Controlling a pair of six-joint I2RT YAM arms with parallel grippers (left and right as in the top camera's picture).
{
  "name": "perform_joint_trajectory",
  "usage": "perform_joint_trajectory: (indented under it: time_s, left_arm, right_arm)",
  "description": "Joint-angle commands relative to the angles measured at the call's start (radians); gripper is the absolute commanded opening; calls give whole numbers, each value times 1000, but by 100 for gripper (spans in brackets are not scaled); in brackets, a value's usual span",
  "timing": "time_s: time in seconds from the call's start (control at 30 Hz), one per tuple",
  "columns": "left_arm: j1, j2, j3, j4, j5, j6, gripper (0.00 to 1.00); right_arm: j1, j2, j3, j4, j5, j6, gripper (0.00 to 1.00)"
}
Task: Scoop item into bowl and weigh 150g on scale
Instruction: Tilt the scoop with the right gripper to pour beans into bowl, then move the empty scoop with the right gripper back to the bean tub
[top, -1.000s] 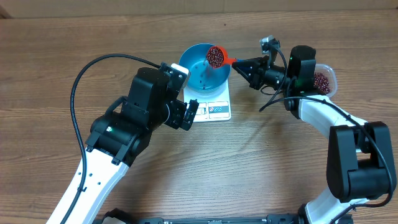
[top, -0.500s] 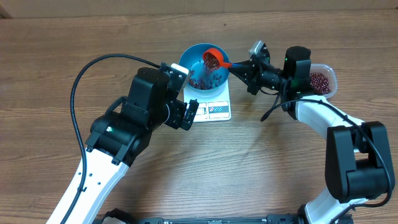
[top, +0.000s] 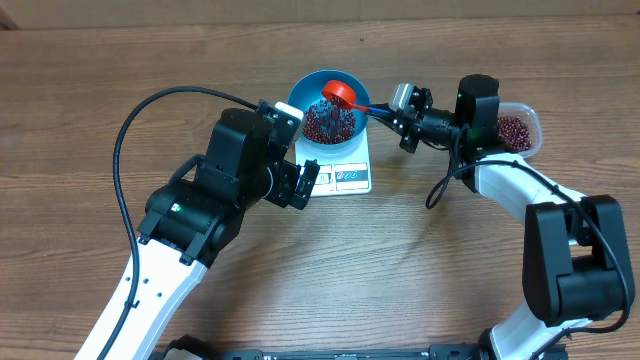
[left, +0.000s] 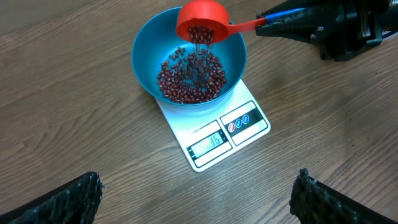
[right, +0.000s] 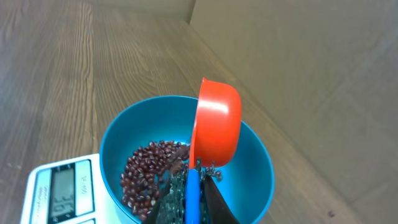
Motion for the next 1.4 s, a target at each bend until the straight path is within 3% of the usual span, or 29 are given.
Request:
perform_joint_trajectory:
  time_s: [0.0,0.33,0.63,0.73,0.9,1.07,1.23,1.37]
  left_arm:
    - [-4,4,-9,0,-11,-10,100]
    - [-4,4,-9,0,-11,-10,100]
    - [-4,4,-9,0,-11,-10,100]
    - [-4,4,-9,0,-11,-10,100]
    - [-4,4,-9,0,-11,-10,100]
    - [-4,4,-9,0,-11,-10,100]
    - [-4,4,-9,0,-11,-10,100]
    - [-4,4,-9,0,-11,-10,100]
  right_arm:
    - [1,3,7,12,-11,-104,4]
    - [1,3,8,124,19,-56,4]
    - [-42,-51,61,204,43,491,4]
    - [-60,-98,97,172,44,596,4]
    - [-70,-189,233,-121,200,628,3]
    - [-71,-207,516,-633,525,627,4]
    - [-76,-206,779,-987,772,610,4]
    - [-109,-194,952,-1204,857,577,3]
